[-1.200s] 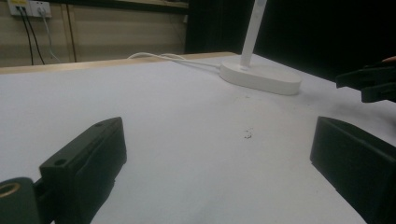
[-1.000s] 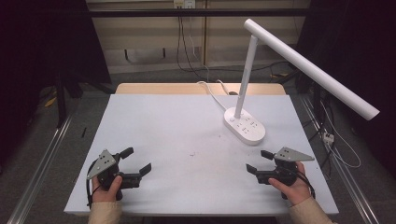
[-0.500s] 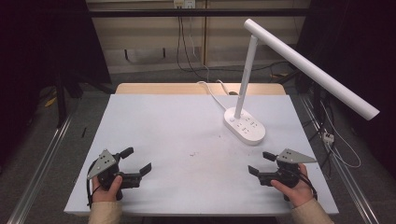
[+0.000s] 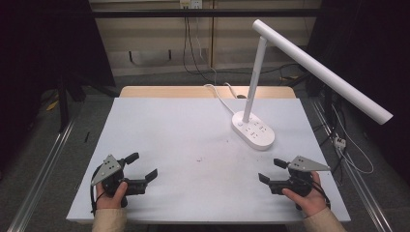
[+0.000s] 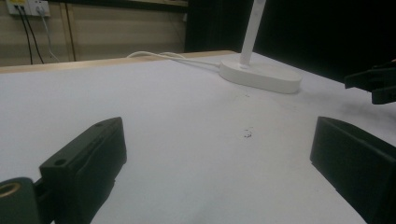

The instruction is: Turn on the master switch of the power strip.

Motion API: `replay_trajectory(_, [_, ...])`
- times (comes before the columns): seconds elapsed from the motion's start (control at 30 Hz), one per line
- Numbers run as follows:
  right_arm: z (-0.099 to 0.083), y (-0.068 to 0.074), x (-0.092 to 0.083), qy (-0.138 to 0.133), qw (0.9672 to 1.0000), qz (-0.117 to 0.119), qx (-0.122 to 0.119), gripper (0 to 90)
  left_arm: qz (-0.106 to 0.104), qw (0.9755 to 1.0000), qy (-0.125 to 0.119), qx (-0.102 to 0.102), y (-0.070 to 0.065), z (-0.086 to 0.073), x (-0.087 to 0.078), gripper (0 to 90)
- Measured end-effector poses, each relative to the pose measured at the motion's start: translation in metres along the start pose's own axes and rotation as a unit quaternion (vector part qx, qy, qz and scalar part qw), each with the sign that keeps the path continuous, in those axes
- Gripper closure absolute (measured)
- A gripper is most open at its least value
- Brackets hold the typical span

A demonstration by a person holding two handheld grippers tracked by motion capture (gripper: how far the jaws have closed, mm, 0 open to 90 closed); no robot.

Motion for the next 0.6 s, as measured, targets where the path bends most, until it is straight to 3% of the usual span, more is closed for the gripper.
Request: replay_trajectory(0.6, [-0.0035,-0.0036,-0.0068,-0.006,1.0000,-0.005,0.004,14.8,0.002,1.0000,0.007,0.006,0.0004,-0.0010,0.0023,3.3])
Point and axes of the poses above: each handheld gripper's, and its own axes: x roughly forward along the jaws, z roughly out of its top, y roughly to its left, the point moved 10 cm from there along x, roughly forward along the jaws, and after that the axes turned 3 degrees about x, right-handed, at the moved point
